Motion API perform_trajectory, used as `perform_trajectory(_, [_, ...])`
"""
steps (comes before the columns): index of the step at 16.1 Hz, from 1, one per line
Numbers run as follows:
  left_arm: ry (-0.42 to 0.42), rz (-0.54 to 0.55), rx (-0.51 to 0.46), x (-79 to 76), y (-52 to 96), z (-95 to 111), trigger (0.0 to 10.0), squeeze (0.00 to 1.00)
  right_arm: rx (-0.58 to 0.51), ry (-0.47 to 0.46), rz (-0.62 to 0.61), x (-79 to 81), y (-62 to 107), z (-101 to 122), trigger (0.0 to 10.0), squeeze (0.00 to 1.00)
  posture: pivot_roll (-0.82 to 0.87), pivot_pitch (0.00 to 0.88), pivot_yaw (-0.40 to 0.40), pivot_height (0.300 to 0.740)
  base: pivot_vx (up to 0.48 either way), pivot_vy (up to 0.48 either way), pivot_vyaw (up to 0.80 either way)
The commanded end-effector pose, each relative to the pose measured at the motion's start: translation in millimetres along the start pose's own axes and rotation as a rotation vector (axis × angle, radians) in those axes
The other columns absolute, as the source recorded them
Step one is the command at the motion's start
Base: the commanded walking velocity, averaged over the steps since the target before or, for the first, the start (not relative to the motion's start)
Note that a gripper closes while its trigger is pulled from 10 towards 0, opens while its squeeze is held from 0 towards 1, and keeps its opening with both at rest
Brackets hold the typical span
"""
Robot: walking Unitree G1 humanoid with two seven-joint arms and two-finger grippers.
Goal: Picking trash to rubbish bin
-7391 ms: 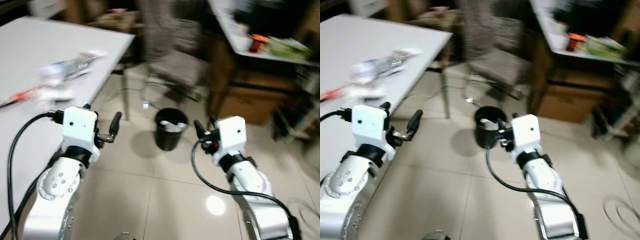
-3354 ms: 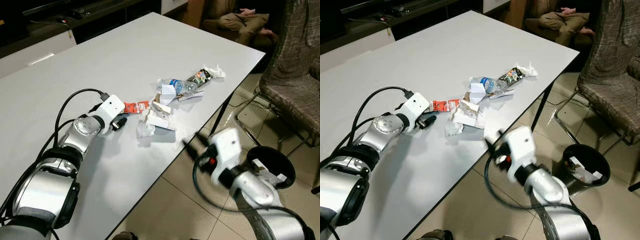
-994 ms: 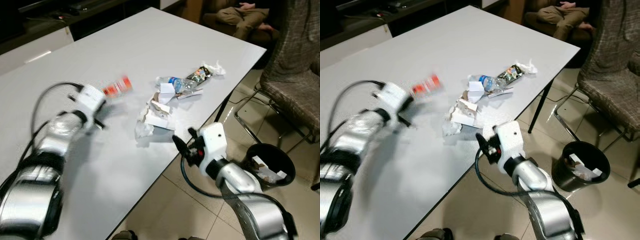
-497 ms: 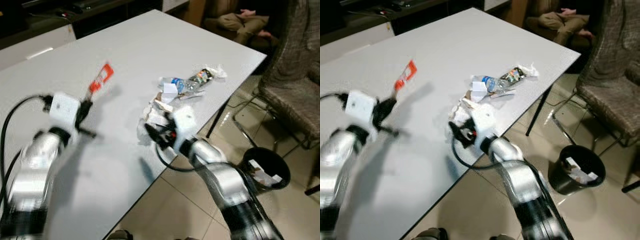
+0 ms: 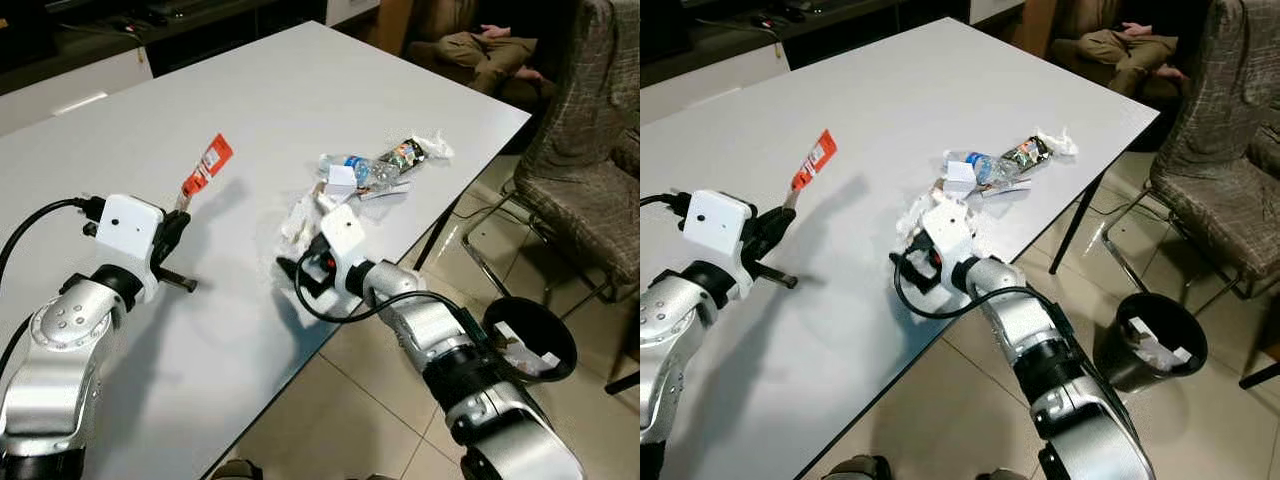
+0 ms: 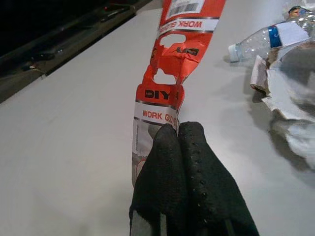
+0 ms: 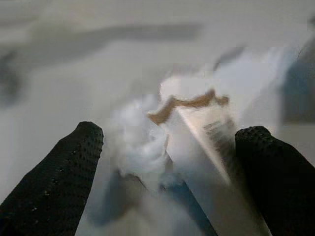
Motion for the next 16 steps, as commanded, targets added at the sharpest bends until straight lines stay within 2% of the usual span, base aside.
perform_trajectory(1, [-0.003, -0.013, 0.012, -2.5, 2.8, 2.4, 0.0, 0.0, 0.027, 0.0, 0.009, -2.5, -1.1, -7.3, 9.5, 0.0, 0.09, 0.094, -0.063, 0.74, 0.0, 0.0, 0.0])
perform_trajectory(2, [-0.003, -0.012, 0.012, -2.5, 2.7, 2.6, 0.0, 0.0, 0.029, -0.007, 0.005, -3.1, -1.0, -8.5, 4.8, 0.0, 0.09, 0.094, -0.063, 0.74, 0.0, 0.0, 0.0])
perform_trajectory(3, [-0.002, -0.011, 0.014, -1.8, 2.5, 3.2, 0.0, 0.0, 0.03, -0.013, 0.002, -4.1, -0.6, -10.3, 0.9, 0.0, 0.09, 0.096, -0.062, 0.74, 0.0, 0.0, 0.0])
perform_trajectory(4, [-0.002, -0.01, 0.014, -1.6, 2.2, 3.4, 0.0, 0.0, 0.028, -0.014, 0.0, -4.6, -0.2, -10.9, 0.0, 0.0, 0.09, 0.095, -0.059, 0.74, 0.0, 0.0, 0.0])
perform_trajectory(16, [-0.008, -0.006, 0.023, 0.6, 1.3, 4.8, 0.0, 0.0, -0.096, -0.034, 0.004, -10.5, 0.3, 5.9, 0.0, 0.0, 0.09, 0.089, -0.055, 0.74, 0.0, 0.0, 0.0])
Point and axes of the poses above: a point about 5 cm out from each wrist's last joint towards the gripper, its own y axis pointing back from the gripper into the wrist, its own z axis along the axis of the wrist's last joint, x = y × z, the point moved 5 cm from there along -y, pointing out of the wrist towards the gripper, and after that the axes turned 12 degrees about -y, right-handed, at the moved point
